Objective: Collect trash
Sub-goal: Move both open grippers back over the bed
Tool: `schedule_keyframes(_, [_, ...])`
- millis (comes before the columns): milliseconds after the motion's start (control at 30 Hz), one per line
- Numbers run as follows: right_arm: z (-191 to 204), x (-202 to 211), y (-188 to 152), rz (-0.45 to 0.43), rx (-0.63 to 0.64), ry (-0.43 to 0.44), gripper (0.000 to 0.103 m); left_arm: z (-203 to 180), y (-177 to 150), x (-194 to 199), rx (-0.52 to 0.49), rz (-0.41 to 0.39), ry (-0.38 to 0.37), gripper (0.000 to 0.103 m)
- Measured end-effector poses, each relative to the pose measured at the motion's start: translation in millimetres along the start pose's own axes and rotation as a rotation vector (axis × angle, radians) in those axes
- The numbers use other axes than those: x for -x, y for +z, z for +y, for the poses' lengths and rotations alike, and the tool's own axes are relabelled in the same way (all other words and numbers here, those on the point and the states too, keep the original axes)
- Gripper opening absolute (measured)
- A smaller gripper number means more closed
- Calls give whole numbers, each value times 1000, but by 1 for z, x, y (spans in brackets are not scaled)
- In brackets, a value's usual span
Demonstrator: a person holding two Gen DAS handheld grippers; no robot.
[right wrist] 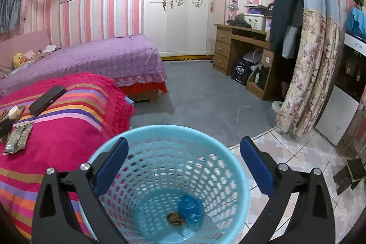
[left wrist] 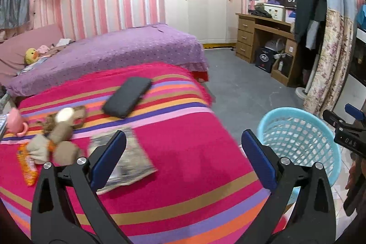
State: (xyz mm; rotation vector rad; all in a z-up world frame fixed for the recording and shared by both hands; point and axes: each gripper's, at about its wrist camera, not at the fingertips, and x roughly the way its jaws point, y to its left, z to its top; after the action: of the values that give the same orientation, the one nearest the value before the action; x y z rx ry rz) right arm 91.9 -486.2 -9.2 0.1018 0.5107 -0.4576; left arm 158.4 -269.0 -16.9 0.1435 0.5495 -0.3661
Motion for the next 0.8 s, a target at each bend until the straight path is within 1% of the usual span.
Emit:
schedule_keyframes(100, [23,9,4,-9,-4,46,96,34,-3,13,7,-5,49,97])
schedule_keyframes(300, [86,29,10,-38,-2,139,96,109,-12,34,19,4,165,97])
schedule_keyframes(500, [143,27,10,-24,5,212,96,181,-35,40,73,39,246,98])
schedule_keyframes(633, [179,26,6,-25,45,231,96,216,-46,35,121,67,254,98])
schedule_keyframes(800, [220,25,-2,-17,112,246,96,244,-59,31,121,84,269,98])
